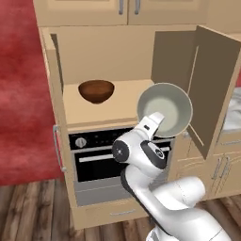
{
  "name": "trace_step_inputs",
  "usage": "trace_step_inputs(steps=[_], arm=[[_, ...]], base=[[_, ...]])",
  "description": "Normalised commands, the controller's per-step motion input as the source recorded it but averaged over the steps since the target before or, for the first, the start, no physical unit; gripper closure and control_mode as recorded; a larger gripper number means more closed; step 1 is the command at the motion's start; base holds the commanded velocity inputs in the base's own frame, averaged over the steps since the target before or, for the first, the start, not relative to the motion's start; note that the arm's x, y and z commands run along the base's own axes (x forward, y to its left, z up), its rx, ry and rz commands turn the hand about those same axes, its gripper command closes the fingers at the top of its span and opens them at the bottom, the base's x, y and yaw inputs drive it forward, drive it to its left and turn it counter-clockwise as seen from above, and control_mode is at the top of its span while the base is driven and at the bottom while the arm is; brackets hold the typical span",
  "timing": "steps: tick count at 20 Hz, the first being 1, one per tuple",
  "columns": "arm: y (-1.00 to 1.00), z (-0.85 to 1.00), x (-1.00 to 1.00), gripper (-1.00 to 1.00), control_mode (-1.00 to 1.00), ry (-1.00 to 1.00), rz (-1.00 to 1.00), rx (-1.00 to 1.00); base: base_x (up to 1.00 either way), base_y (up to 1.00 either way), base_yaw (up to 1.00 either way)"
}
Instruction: Pick both bowls and place them on the counter. Then place the lime in one bowl and place the egg in the other bowl.
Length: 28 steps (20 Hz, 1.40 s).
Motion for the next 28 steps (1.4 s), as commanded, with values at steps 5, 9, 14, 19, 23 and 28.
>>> trace_step_inputs(steps=[5, 9, 14, 19, 23, 28], arm=[[0.0, 0.0, 0.0, 1.0, 1.0, 0.0, 0.0, 0.0], [0.0, 0.0, 0.0, 1.0, 1.0, 0.0, 0.0, 0.0], [0.0, 0.0, 0.0, 1.0, 1.0, 0.0, 0.0, 0.0], [0.0, 0.0, 0.0, 1.0, 1.0, 0.0, 0.0, 0.0], [0.0, 0.0, 0.0, 1.0, 1.0, 0.0, 0.0, 0.0], [0.0, 0.0, 0.0, 1.0, 1.0, 0.0, 0.0, 0.0]], base=[[-0.86, 0.47, -0.01], [-0.79, 0.64, -0.01], [-0.63, 0.23, -0.14], [-0.48, -0.05, -0.36], [-0.47, -0.15, -0.43], [-0.46, -0.18, -0.46]])
